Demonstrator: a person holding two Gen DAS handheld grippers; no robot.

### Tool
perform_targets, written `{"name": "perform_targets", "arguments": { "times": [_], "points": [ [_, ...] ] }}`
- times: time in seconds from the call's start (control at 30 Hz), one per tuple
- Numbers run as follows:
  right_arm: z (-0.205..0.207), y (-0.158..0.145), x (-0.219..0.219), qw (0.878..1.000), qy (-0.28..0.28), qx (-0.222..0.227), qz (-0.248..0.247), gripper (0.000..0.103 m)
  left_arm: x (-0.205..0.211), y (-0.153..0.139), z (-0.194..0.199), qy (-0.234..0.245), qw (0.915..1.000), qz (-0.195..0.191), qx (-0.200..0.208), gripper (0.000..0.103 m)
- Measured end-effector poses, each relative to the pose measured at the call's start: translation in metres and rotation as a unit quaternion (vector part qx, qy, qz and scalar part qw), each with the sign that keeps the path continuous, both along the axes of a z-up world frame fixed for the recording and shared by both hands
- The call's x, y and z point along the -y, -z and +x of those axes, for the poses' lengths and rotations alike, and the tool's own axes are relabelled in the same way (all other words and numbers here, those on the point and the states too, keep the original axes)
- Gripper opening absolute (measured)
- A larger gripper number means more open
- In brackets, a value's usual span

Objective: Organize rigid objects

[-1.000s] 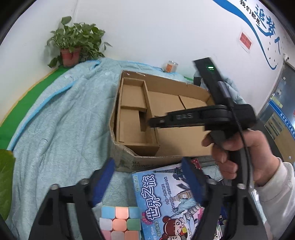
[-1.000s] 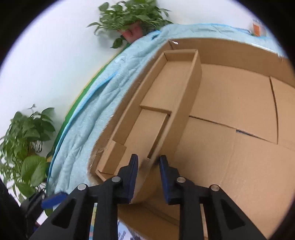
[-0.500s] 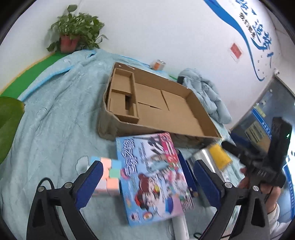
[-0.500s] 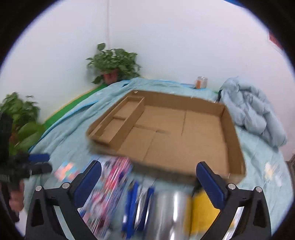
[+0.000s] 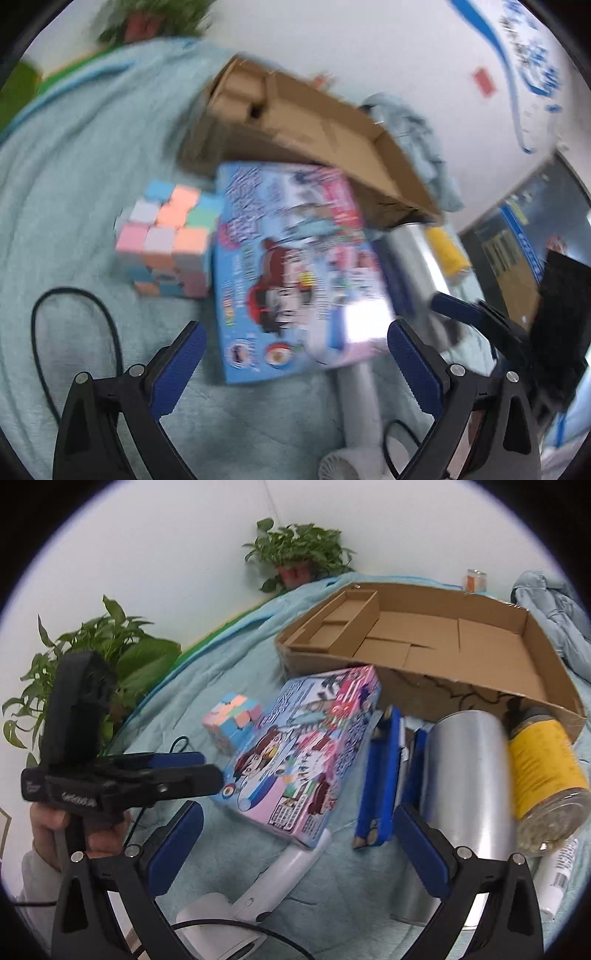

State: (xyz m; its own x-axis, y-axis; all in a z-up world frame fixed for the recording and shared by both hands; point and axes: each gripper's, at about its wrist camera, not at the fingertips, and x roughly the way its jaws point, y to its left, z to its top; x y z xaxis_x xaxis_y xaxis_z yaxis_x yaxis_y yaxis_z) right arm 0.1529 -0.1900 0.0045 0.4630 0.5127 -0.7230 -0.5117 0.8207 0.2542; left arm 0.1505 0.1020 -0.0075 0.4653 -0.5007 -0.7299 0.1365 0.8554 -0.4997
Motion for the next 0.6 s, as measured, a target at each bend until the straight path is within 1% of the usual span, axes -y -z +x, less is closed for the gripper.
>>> {"name": "perform_targets", "arguments": {
  "times": [0.1,0.17,0.23,0.3,0.4,0.47,0.5,0.6],
  "points": [
    [0.007,0.004,-0.01,1.0,0.0,-0.009,-0.007,0.101,0.002,0.018,0.016,0.004,0.9993,-0.021,-0.032,0.097],
    [0.012,0.007,-0.018,1.0,0.009,-0.004,-0.029,0.1,0.002,0.025,0.024,0.011,0.9987,-0.034,-0.036,0.096],
    [0.017,0.013,-0.022,0.999,0.014,-0.007,-0.039,0.098,0.0,0.033,0.031,0.007,0.9975,-0.044,-0.054,0.09],
    [0.025,0.019,-0.025,0.999,0.013,-0.028,-0.039,0.096,-0.002,0.037,0.034,0.009,0.9966,-0.051,-0.064,0.084],
    [0.03,0.027,-0.029,0.998,0.008,-0.044,-0.042,0.095,0.0,0.036,0.035,0.023,0.9965,-0.052,-0.062,0.082],
    [0.031,0.032,-0.034,0.997,-0.007,-0.061,-0.037,0.094,0.003,0.033,0.036,0.041,0.9952,-0.058,-0.067,0.08],
    [0.03,0.035,-0.037,0.997,-0.016,-0.072,-0.033,0.094,0.004,0.03,0.035,0.044,0.9954,-0.055,-0.064,0.08],
    [0.027,0.036,-0.042,0.996,-0.013,-0.067,-0.058,0.094,0.006,0.018,0.029,0.057,0.9955,-0.048,-0.059,0.08]
  ]
}}
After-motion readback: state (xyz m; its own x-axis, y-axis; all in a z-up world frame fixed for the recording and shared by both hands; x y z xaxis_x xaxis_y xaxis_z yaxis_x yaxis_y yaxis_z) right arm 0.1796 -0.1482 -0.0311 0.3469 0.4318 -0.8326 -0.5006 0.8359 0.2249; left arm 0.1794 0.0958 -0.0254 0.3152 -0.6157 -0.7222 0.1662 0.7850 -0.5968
